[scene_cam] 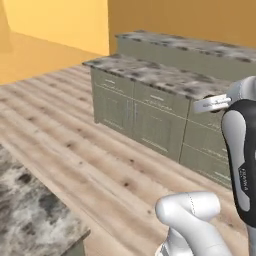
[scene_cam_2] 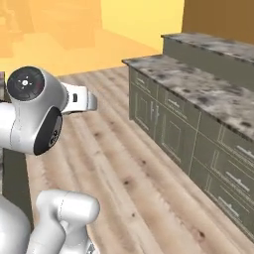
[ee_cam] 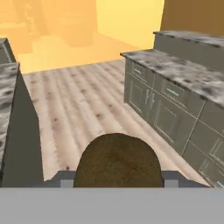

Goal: Retrieve the kiwi and mango from the fridge and place them into the bowl on the dining table.

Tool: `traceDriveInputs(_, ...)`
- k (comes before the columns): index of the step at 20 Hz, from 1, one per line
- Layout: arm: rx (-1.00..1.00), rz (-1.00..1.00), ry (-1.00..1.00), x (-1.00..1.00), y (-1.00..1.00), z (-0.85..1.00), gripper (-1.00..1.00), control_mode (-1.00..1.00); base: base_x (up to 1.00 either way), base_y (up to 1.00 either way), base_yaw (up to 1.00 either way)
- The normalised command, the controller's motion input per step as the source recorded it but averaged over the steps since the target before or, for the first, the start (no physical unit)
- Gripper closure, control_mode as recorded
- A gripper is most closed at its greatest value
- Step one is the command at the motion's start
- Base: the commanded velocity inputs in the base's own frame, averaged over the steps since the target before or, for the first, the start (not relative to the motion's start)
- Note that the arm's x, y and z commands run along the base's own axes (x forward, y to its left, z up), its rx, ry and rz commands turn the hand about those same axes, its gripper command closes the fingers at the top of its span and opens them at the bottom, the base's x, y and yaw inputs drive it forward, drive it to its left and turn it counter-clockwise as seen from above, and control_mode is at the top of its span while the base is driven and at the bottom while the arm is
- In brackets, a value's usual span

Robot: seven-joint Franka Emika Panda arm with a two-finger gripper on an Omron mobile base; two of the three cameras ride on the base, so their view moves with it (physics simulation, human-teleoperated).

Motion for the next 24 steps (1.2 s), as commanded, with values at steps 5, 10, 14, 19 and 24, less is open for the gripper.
traceDriveInputs(5,0.0,0.0,0.0,0.0,0.0,0.0,1.0,1.0,1.0,-0.27,0.62)
traceDriveInputs(10,0.0,0.0,0.0,0.0,0.0,0.0,1.0,1.0,1.0,-0.25,0.62)
traceDriveInputs(14,0.0,0.0,0.0,0.0,0.0,0.0,1.0,1.0,1.0,-0.17,0.63)
traceDriveInputs(19,0.0,0.0,0.0,0.0,0.0,0.0,1.0,1.0,1.0,-0.07,0.65)
traceDriveInputs(24,0.0,0.0,0.0,0.0,0.0,0.0,1.0,1.0,1.0,-0.03,0.64)
